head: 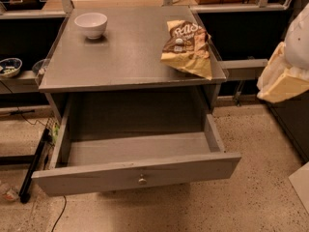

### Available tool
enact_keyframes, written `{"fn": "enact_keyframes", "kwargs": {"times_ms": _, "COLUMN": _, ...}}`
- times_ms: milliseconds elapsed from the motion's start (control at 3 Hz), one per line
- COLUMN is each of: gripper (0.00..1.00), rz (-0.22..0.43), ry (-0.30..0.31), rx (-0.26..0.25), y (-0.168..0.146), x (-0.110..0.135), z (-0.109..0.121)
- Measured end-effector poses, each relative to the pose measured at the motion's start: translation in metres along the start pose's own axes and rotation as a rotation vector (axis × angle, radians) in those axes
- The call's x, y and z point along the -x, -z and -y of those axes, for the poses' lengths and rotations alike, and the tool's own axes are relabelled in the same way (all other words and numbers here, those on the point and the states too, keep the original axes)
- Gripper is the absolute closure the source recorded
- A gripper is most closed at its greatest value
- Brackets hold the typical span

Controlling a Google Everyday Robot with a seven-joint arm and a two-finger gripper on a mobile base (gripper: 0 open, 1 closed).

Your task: Close top drawer

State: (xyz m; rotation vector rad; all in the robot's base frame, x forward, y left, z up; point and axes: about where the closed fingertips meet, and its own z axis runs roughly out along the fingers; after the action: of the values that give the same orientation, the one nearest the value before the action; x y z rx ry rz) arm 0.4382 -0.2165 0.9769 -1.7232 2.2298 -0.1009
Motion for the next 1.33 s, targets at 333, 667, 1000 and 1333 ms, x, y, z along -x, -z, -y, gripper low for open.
{"fn": "enact_keyframes", "kwargs": {"times_ms": 333, "gripper": 0.89, "rz": 0.0, "ry": 0.0, "rx": 0.0, "y": 0.0, "x": 0.0, "z": 0.0}}
{"fn": "enact_keyframes", "kwargs": {"times_ms": 667, "gripper": 1.0, "rz": -0.025, "ry": -0.002, "rx": -0.029, "y": -0.003, "x": -0.002, "z": -0.005}}
{"fn": "enact_keyframes", "kwargs": {"times_ms": 1000, "gripper": 1.0, "rz": -0.043, "ry": -0.015, "rx": -0.042, "y": -0.024, "x": -0.012, "z": -0.023}}
{"fn": "enact_keyframes", "kwargs": {"times_ms": 1333, "gripper": 1.0, "rz": -0.057, "ry": -0.014, "rx": -0.022, "y": -0.059, "x": -0.033, "z": -0.038}}
